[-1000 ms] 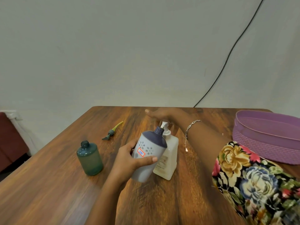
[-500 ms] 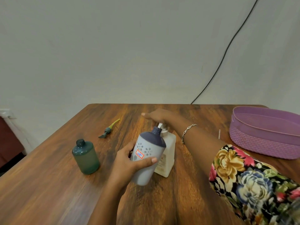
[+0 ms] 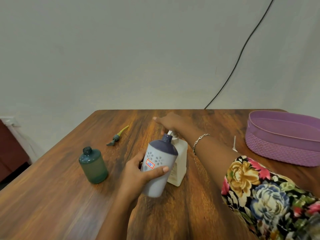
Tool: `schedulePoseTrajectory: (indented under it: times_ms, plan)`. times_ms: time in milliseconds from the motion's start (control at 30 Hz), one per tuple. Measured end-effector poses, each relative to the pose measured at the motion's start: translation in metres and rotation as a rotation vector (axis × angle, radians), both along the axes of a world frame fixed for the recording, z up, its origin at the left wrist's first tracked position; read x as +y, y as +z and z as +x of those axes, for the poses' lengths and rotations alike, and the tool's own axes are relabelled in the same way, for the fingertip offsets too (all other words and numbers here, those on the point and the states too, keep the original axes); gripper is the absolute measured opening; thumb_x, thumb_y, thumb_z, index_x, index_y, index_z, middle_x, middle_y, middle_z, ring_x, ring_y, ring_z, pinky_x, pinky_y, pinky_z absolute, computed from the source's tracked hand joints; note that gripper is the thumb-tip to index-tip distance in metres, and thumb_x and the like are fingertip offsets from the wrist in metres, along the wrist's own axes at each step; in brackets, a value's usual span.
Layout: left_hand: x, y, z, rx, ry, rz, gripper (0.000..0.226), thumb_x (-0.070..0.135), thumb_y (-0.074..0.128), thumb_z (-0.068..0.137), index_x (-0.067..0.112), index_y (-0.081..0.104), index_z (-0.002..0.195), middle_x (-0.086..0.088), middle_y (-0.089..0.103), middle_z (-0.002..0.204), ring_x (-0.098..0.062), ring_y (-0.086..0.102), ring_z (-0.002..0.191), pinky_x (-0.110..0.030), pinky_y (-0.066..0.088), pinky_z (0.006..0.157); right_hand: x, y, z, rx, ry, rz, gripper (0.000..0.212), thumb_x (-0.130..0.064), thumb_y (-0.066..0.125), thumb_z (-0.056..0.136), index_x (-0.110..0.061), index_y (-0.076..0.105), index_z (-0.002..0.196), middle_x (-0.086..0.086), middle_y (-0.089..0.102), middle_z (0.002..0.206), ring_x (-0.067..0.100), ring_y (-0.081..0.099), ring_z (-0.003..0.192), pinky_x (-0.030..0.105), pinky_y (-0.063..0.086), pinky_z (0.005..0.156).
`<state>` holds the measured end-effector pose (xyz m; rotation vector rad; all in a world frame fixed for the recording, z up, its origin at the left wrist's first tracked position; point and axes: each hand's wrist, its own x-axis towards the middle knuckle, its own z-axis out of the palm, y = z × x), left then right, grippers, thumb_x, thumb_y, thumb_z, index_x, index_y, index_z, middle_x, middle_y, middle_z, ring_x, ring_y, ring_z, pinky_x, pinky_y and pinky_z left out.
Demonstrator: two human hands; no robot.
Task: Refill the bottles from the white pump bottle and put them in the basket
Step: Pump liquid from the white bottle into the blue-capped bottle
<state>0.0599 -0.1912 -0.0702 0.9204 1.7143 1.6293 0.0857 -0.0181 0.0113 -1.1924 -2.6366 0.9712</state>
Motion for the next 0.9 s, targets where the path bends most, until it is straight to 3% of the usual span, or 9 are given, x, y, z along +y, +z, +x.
schedulePoseTrajectory:
  times_ms: [133,233,367,400,467,533,600,767,900]
  plan:
    - [-0.001,0.006,0.002,-0.01,-0.026,0.015,0.074,0.045,0.079,0.033,0.023,0.064,0.102,0.007,0.072,0.085,-0.008,0.068,0.073,-0.018,0.052,0.057,-0.006,0.016,0.007,0.022,0.061,-0.132,0.048,-0.057,0.035,0.094,-0.016,0.046,0.071,0.015,0.054,0.111,0.015,0.043,0.058,0.024,0.037,0.05]
    - [-0.001,0.004,0.001,-0.006,-0.022,0.008,0.075,0.046,0.079,0.034,0.024,0.064,0.104,0.006,0.072,0.087,-0.01,0.068,0.076,-0.019,0.053,0.058,-0.008,0.021,0.006,-0.003,0.089,-0.103,0.056,-0.056,0.034,0.095,-0.007,0.06,0.1,0.015,0.05,0.13,0.016,0.043,0.061,0.027,0.036,0.048]
    - [-0.001,0.002,0.002,-0.007,-0.006,0.008,0.074,0.048,0.079,0.035,0.028,0.064,0.104,0.007,0.071,0.09,-0.01,0.068,0.078,-0.021,0.054,0.061,-0.002,0.008,0.003,-0.003,0.054,-0.013,0.061,-0.056,0.034,0.095,-0.003,0.062,0.106,0.012,0.059,0.108,0.016,0.045,0.058,0.025,0.037,0.05]
    - [0.0,0.001,0.002,-0.006,-0.001,0.005,0.074,0.048,0.08,0.035,0.029,0.064,0.105,0.005,0.071,0.092,-0.01,0.068,0.08,-0.024,0.055,0.063,0.0,0.005,0.001,-0.007,0.038,0.007,0.063,-0.056,0.035,0.095,-0.001,0.063,0.103,0.012,0.061,0.1,0.015,0.045,0.056,0.025,0.037,0.05]
    - [0.0,-0.003,0.004,-0.01,0.013,-0.006,0.076,0.048,0.081,0.035,0.029,0.064,0.106,0.004,0.071,0.095,-0.012,0.068,0.082,-0.027,0.056,0.065,0.002,-0.001,0.0,-0.02,0.019,0.014,0.06,-0.057,0.036,0.094,-0.004,0.058,0.077,0.01,0.057,0.08,0.015,0.043,0.05,0.023,0.035,0.049]
    - [-0.003,-0.007,0.005,-0.021,0.018,-0.006,0.076,0.047,0.082,0.035,0.027,0.064,0.107,0.003,0.071,0.093,-0.013,0.068,0.081,-0.026,0.055,0.063,0.002,-0.004,0.0,-0.013,0.026,-0.01,0.055,-0.057,0.036,0.094,-0.013,0.046,0.063,0.008,0.055,0.083,0.015,0.043,0.05,0.023,0.035,0.049]
    - [-0.004,-0.007,0.006,-0.027,0.016,0.001,0.074,0.044,0.082,0.035,0.025,0.065,0.105,0.0,0.072,0.093,-0.016,0.069,0.081,-0.026,0.055,0.062,0.002,-0.001,0.002,0.017,0.036,-0.094,0.054,-0.058,0.035,0.094,-0.014,0.045,0.063,0.007,0.054,0.087,0.015,0.044,0.056,0.023,0.036,0.053]
    - [-0.002,-0.005,0.007,-0.016,0.015,0.017,0.075,0.044,0.082,0.037,0.02,0.065,0.107,-0.001,0.072,0.093,-0.017,0.069,0.082,-0.026,0.055,0.063,0.0,0.014,0.007,0.018,0.057,-0.141,0.05,-0.056,0.031,0.096,-0.017,0.039,0.065,0.0,0.048,0.069,0.015,0.044,0.058,0.024,0.035,0.051]
    - [-0.003,-0.004,0.007,-0.024,0.033,0.046,0.073,0.042,0.082,0.037,0.019,0.066,0.104,-0.003,0.072,0.091,-0.02,0.069,0.082,-0.028,0.056,0.063,-0.003,0.012,0.006,0.019,0.066,-0.091,0.056,-0.057,0.03,0.095,-0.01,0.054,0.077,0.004,0.052,0.079,0.015,0.044,0.058,0.025,0.038,0.054]
